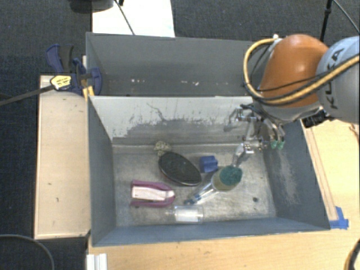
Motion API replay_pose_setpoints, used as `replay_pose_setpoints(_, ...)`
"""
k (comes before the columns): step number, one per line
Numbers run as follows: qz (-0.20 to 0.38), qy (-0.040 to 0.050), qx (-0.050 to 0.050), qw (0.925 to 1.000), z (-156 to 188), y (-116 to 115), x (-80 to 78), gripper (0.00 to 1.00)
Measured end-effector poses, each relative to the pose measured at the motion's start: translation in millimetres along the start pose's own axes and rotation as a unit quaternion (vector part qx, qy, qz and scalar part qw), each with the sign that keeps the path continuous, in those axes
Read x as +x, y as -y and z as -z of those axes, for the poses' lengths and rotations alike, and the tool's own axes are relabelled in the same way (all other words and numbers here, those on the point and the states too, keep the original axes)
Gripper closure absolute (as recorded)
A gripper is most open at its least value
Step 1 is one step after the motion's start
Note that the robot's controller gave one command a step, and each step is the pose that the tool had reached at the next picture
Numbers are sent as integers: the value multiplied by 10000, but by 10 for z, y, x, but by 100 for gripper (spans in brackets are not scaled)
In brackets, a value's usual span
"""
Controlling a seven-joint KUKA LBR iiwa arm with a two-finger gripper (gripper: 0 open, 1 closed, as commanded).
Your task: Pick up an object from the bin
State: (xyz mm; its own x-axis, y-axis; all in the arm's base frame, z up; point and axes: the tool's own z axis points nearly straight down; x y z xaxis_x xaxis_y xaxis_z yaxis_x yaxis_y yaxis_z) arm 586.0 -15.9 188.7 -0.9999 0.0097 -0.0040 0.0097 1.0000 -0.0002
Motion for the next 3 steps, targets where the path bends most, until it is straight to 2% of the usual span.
replay_pose_setpoints(1, 0, 0, 0, 10000, 0, 0, 0, 100)
replay_pose_setpoints(2, 1, 0, 0, 10000, 0, 0, 0, 0)
replay_pose_setpoints(3, -1518, 15, -2, 9884, -1141, 380, 621, 0)
